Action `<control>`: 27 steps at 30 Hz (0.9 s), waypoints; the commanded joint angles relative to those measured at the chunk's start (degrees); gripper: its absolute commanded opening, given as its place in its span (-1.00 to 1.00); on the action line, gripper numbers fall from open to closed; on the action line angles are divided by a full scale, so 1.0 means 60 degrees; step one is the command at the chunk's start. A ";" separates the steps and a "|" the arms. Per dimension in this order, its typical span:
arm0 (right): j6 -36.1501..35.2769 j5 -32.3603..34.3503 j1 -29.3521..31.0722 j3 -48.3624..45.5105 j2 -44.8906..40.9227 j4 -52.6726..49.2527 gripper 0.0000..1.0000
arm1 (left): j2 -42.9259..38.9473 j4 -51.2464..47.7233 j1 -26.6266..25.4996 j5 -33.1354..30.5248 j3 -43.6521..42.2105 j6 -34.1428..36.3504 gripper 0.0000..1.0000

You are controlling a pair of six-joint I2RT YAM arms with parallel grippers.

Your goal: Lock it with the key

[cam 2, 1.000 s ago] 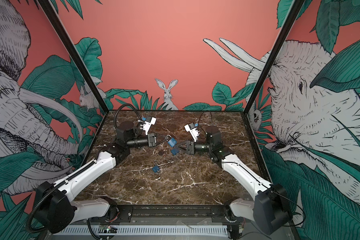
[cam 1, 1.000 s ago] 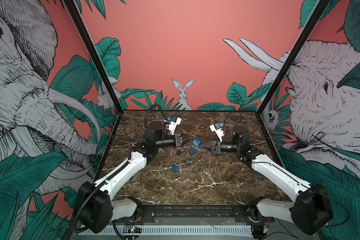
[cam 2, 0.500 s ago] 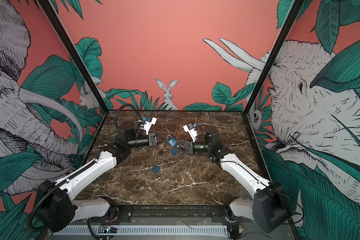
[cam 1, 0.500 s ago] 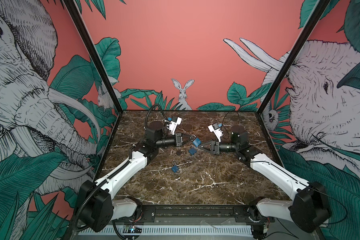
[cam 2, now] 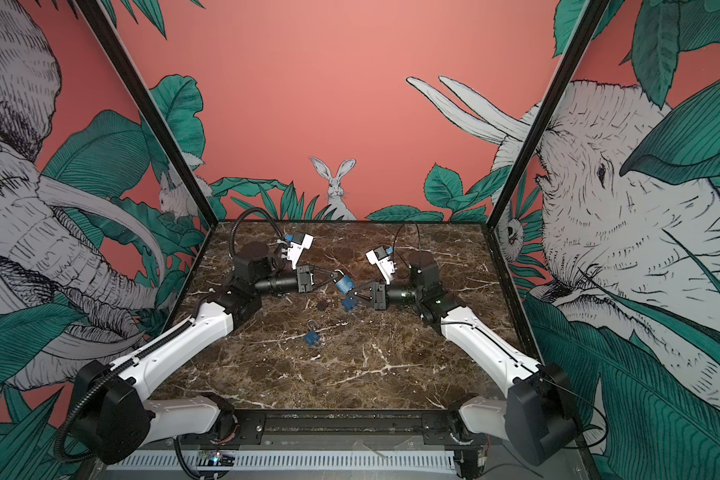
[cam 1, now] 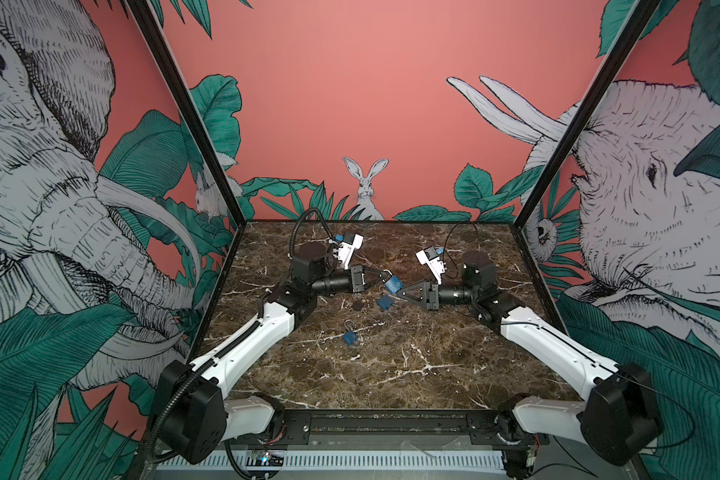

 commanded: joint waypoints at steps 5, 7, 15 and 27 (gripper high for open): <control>-0.0111 -0.0258 0.0085 0.0116 -0.0185 0.0176 -1.00 | -0.0400 0.0539 0.0165 -0.0303 0.0174 -0.0092 -1.00; -0.0038 -0.0274 0.0094 0.0087 -0.0217 0.0249 -1.00 | -0.0440 0.0550 0.0180 -0.0366 0.0136 -0.0088 -1.00; 0.0041 -0.0369 0.0066 -0.0060 -0.0214 0.0352 -1.00 | -0.0734 0.1606 0.0472 -0.0896 -0.0404 -0.0723 -1.00; 0.0318 -0.0459 0.0077 -0.0408 -0.0284 0.0717 -1.00 | -0.0680 0.2874 0.0675 -0.1190 -0.0268 -0.1459 -1.00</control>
